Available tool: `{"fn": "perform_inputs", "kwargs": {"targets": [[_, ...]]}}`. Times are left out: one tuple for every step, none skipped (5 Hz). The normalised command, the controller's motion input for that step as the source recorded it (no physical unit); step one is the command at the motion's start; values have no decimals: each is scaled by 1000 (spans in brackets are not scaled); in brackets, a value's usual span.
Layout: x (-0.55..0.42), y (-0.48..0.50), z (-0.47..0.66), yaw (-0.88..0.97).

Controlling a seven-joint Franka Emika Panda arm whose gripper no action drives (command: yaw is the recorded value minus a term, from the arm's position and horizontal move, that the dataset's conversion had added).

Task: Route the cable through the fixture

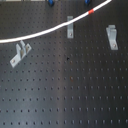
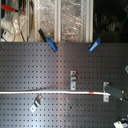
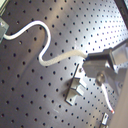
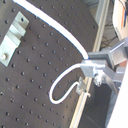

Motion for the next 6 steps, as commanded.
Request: {"fn": "perform_inputs", "kwargs": {"targets": [[8, 30, 1, 0], [114, -28, 5, -97], [-578, 36, 125, -471], [-22, -150, 0, -209], [-116, 9, 38, 0], [-906, 197, 106, 0]]}}
